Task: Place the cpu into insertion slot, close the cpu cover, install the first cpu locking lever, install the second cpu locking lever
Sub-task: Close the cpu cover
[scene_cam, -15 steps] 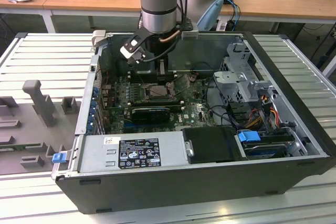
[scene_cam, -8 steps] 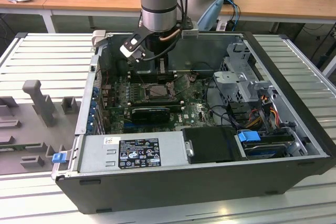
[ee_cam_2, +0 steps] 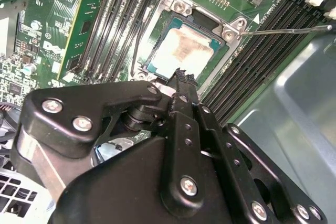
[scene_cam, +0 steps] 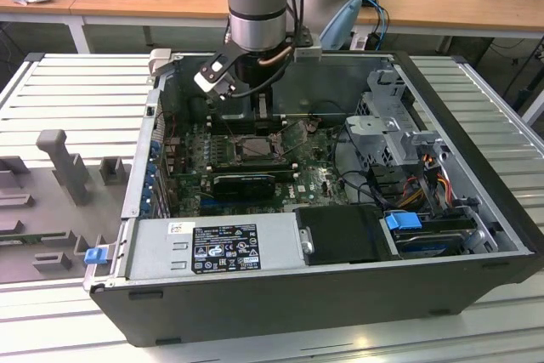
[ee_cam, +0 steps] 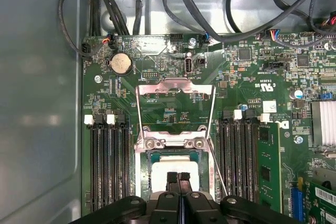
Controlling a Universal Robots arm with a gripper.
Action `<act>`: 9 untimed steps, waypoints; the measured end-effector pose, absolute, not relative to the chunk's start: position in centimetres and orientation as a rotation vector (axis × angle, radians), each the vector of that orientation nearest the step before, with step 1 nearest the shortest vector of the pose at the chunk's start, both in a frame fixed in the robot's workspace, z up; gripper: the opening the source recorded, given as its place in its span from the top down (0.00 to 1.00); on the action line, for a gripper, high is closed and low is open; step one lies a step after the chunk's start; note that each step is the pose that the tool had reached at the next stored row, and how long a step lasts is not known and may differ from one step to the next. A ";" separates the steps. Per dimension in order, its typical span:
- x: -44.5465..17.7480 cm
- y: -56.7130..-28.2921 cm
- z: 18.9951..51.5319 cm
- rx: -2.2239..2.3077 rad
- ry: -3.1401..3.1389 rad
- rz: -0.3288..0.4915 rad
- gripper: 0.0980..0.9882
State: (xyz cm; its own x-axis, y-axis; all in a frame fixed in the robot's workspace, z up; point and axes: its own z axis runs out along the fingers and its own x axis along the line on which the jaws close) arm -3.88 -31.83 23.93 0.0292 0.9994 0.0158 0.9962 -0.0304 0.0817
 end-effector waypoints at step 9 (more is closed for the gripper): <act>-3.9 -31.8 24.7 2.221 2.150 0.105 0.99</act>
State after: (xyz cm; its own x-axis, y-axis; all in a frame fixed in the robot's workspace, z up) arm -3.87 -31.83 24.74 0.0317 0.9994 0.0155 0.9961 -0.0329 0.0818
